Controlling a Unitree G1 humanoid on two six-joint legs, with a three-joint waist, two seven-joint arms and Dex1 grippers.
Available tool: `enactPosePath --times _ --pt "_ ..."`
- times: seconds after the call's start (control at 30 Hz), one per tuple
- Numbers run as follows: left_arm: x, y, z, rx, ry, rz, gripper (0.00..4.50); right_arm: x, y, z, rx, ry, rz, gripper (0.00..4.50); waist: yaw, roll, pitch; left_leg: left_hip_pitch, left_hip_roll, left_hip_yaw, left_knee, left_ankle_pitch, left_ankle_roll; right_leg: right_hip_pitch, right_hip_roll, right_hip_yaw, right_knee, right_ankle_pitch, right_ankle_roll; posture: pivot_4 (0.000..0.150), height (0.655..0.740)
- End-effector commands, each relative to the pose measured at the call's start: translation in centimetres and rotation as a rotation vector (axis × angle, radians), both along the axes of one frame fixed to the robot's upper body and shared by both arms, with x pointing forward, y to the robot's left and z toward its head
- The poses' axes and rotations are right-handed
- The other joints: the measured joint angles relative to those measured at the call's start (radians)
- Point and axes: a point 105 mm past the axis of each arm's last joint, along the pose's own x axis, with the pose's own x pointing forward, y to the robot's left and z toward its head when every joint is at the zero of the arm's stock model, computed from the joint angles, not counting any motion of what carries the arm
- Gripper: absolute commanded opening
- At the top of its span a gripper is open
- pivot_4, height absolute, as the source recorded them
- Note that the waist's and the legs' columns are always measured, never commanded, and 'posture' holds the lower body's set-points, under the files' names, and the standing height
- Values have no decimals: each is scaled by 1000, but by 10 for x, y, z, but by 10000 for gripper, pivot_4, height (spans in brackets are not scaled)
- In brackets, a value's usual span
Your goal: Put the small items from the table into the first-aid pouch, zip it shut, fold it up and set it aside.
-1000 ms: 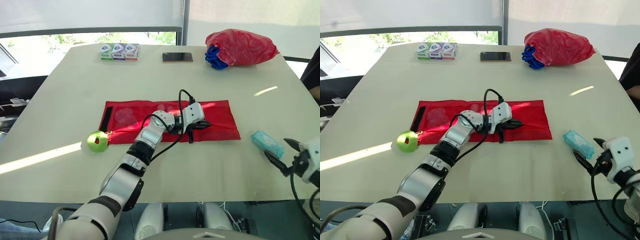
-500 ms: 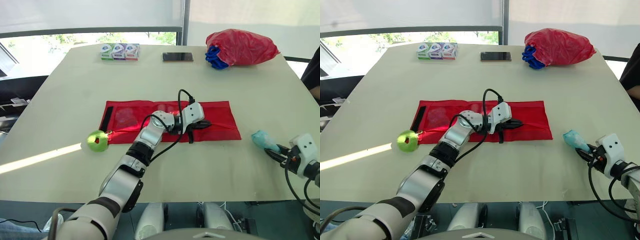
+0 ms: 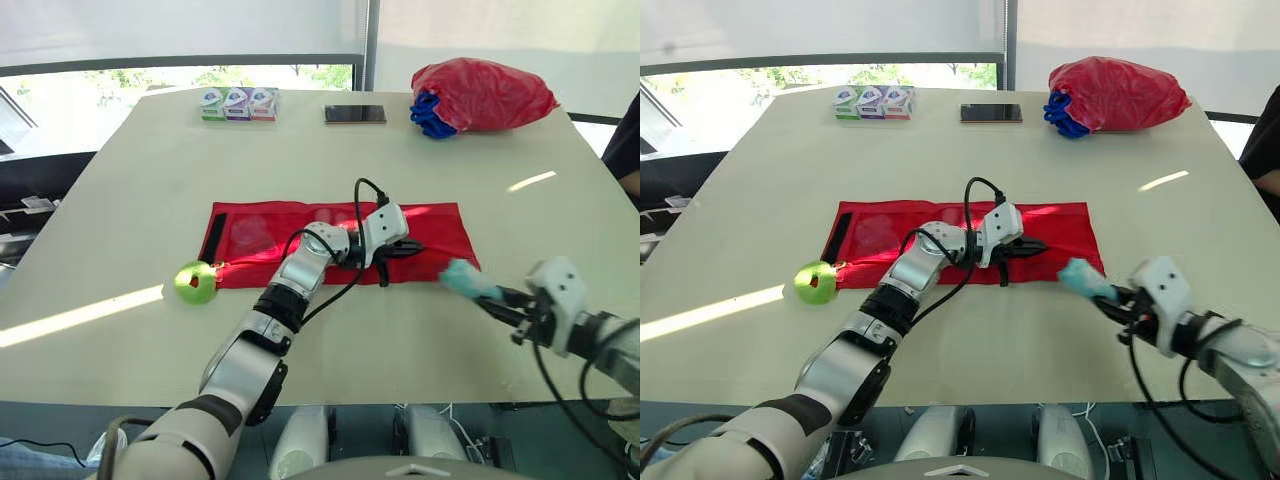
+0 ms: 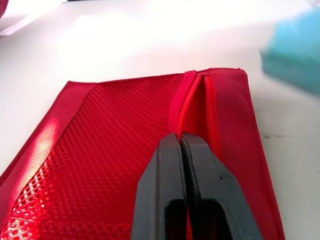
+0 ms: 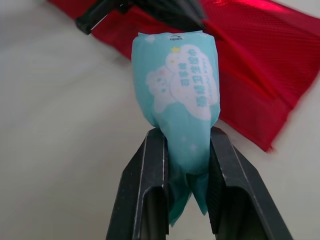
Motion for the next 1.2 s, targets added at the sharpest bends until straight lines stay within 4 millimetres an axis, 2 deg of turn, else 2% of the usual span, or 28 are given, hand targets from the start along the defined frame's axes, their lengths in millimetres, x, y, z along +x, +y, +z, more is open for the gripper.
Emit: enactPosePath --times 0.03,0.27,0.5,0.7,0.83,0.9,1.07,1.2 --pt "-3 -9 18 -52 -41 -37 0 10 -5 -8 -94 15 -81 6678 3 0 0 0 0 0 0 0 0 0 0 0 0 0 0 1500 7400" --pt "-9 -11 16 -51 -33 -60 0 37 3 0 16 26 -244 6678 -2 0 0 -1 0 -1 0 0 0 -1 0 0 0 0 0 1500 7400" --pt "-31 -28 13 -68 -19 -144 0 57 16 -1 49 19 -364 6678 -1 0 0 -1 -1 -1 0 0 0 -1 0 0 0 0 0 1500 7400" --pt "-41 -41 14 -91 4 -163 0 83 20 8 192 -71 -601 6678 -2 1 0 -1 -1 0 0 1 -2 -1 0 0 1 0 0 1500 7400" --pt "-41 -43 11 -86 11 -167 0 88 27 8 211 -115 -624 6678 -4 1 0 -1 -1 0 0 2 -3 -1 0 0 1 0 0 1500 7400" --pt "-40 -42 10 -83 11 -162 0 85 29 5 202 -108 -602 12187 -3 1 0 -1 -1 0 0 2 -4 -2 0 0 1 0 0 1500 7400" --pt "-27 -36 7 -65 10 -104 0 69 27 3 170 -93 -533 33862 -4 1 0 -1 -1 0 0 2 -3 -2 0 0 1 0 0 1500 7400" --pt "-23 -38 7 -74 23 -78 0 55 31 0 145 -66 -435 33862 -6 1 0 -1 -1 0 0 0 0 -2 0 0 1 0 0 1500 7400"
